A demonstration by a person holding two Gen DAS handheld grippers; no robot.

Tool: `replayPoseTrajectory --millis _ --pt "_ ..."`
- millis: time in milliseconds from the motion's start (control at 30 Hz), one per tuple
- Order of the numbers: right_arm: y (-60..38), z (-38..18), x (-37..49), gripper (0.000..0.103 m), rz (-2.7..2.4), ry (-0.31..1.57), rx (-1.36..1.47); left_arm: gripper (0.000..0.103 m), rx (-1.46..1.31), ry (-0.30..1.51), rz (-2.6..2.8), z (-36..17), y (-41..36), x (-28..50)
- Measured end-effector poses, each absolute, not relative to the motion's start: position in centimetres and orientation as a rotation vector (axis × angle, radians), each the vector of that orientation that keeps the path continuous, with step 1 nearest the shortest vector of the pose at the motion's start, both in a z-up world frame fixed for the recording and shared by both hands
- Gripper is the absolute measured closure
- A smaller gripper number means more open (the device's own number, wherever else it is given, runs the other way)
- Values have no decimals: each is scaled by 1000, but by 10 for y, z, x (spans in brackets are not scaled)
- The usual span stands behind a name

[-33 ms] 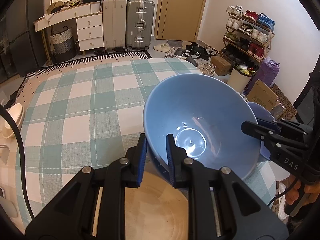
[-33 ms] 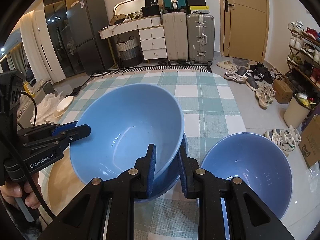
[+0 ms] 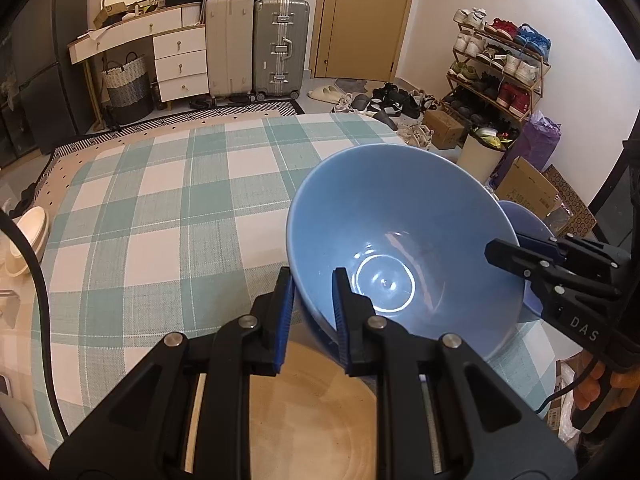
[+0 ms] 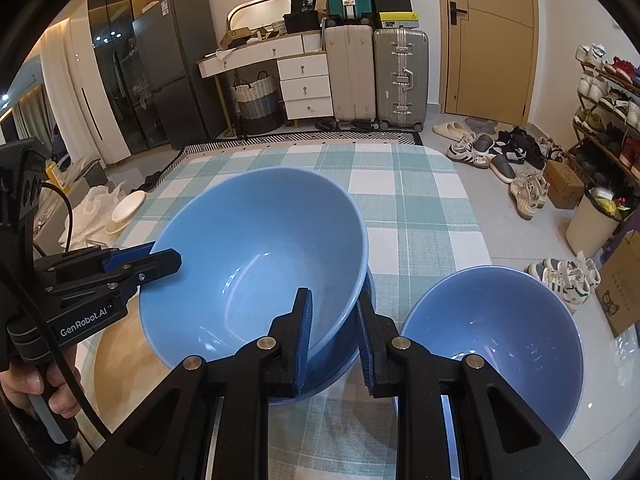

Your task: Organize plates and bowls

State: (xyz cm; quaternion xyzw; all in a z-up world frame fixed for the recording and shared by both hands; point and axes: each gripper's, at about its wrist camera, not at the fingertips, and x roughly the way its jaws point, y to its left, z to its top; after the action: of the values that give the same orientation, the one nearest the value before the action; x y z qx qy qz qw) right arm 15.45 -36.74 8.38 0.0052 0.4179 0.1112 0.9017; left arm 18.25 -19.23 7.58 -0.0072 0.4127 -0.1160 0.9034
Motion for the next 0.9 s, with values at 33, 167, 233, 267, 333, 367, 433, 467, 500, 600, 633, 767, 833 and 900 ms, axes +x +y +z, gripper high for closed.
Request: replayPoseTrajectory --millis 33,167,233,267,333,367,433,467,500,600,633,767,833,900 --pt "-367 83 155 81 228 864 6 87 -12 854 -238 74 -193 183" --pt "-364 80 153 81 227 868 11 87 -6 856 -236 68 -192 184" --pt "-363 77 153 81 226 872 8 87 1 856 -234 65 -193 183" --pt "-363 76 153 81 224 873 7 87 4 856 -233 64 -194 183" --pt "-362 73 152 81 220 877 2 87 12 857 -229 61 -195 183" --pt "-363 73 153 81 219 878 -1 87 17 858 -227 60 -196 183" --pt "-362 71 153 81 215 881 -8 87 27 859 -222 57 -198 184" --pt "-362 70 154 81 212 881 -13 87 33 858 -219 56 -199 184" --pt "-362 70 154 81 209 880 -18 87 39 858 -216 54 -200 185" --pt "-360 67 154 81 200 878 -33 87 60 856 -207 51 -204 185" --pt "-360 66 155 81 197 877 -38 87 65 856 -206 50 -204 185" --pt "-360 61 155 81 186 885 -49 87 71 864 -208 46 -206 187" --pt "-360 58 156 81 181 889 -51 87 73 867 -209 44 -208 187" --pt "-360 56 156 81 178 890 -52 87 77 866 -209 44 -209 187"
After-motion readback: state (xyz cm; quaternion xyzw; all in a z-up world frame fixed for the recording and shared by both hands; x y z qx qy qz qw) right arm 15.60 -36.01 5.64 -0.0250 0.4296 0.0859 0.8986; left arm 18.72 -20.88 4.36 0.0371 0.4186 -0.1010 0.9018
